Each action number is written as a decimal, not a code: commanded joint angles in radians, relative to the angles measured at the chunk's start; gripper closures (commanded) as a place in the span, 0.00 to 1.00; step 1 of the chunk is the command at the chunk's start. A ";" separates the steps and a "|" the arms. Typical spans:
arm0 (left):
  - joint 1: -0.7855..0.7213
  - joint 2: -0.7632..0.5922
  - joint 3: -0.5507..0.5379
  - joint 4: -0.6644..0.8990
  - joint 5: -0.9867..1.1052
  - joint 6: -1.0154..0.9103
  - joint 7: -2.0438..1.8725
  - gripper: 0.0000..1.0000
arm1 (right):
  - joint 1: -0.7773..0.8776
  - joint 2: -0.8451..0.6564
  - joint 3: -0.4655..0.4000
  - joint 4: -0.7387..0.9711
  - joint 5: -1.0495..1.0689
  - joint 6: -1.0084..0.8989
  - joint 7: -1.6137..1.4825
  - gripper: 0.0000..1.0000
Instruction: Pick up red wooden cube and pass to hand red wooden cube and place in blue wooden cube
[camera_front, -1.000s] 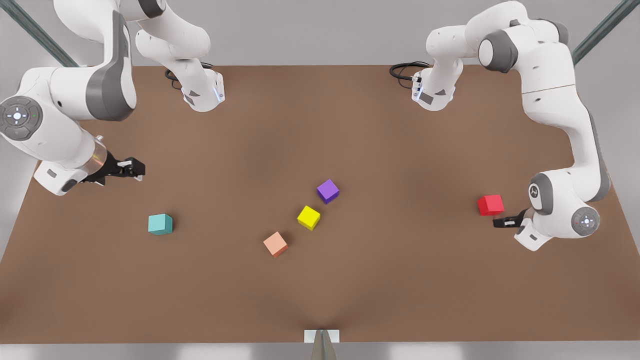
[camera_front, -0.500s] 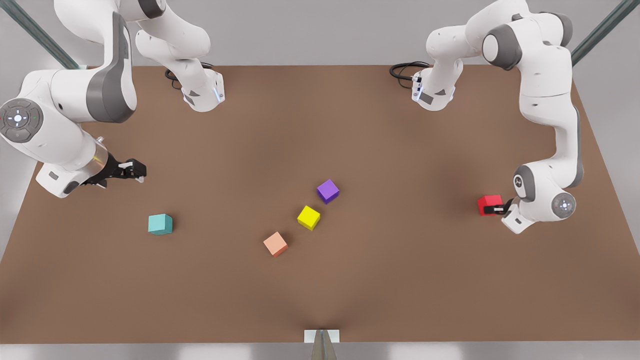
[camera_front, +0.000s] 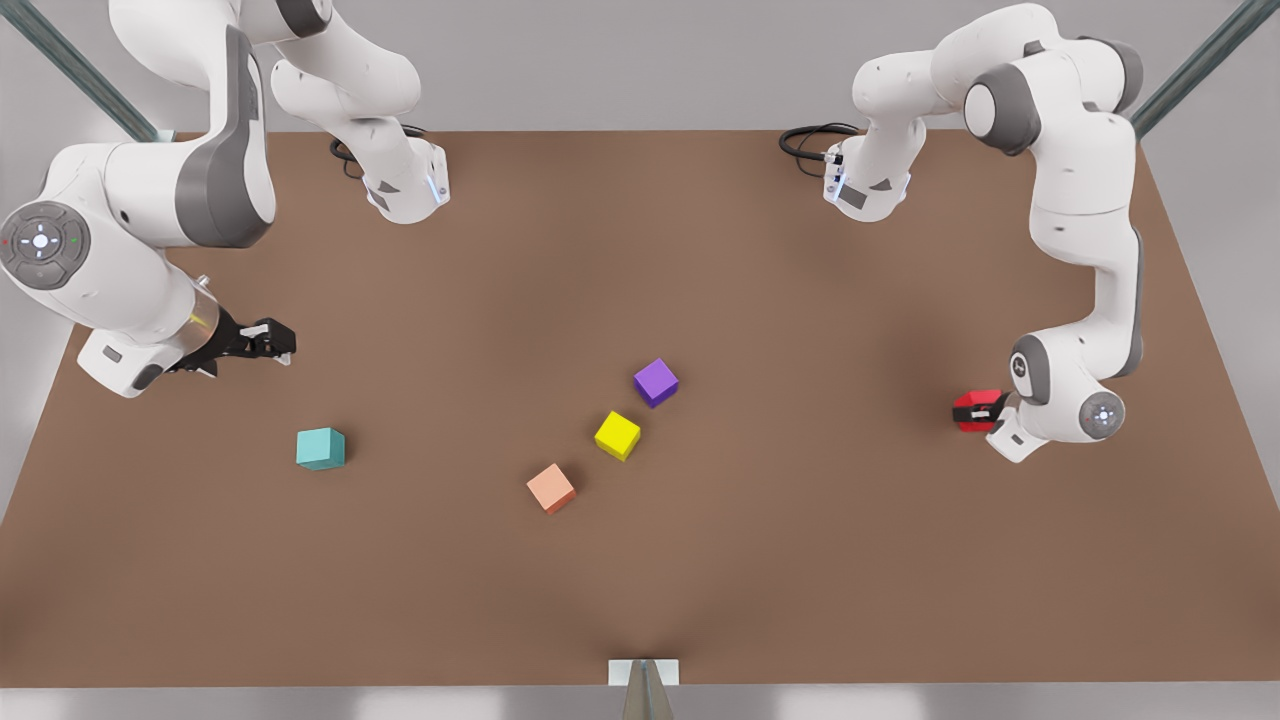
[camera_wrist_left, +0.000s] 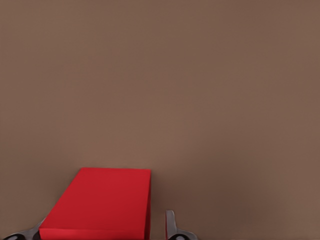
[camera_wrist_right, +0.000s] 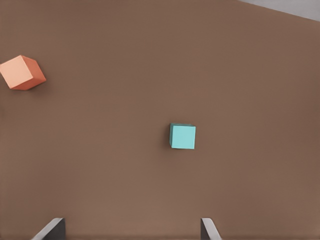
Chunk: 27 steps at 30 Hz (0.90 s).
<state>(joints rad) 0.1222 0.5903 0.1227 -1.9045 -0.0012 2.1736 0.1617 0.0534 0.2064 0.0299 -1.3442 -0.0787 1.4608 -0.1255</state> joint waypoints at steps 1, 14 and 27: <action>-0.001 0.000 0.000 0.001 0.001 0.011 -0.042 0.00 | 0.000 -0.001 0.001 0.000 0.000 0.000 -0.008 0.00; -0.004 0.005 -0.098 0.166 -0.390 -0.207 -0.094 0.29 | -0.023 0.268 0.030 0.033 0.718 -0.043 -0.827 0.00; -0.196 0.371 -0.640 0.768 -1.074 -0.250 0.075 0.34 | 0.051 0.645 0.096 0.146 1.306 0.575 -2.183 0.00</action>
<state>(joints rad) -0.0556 0.9394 -0.5009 -1.1746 -1.0133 1.8718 0.1823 0.1010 0.8492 0.1231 -1.2004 1.1246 1.8143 -1.1448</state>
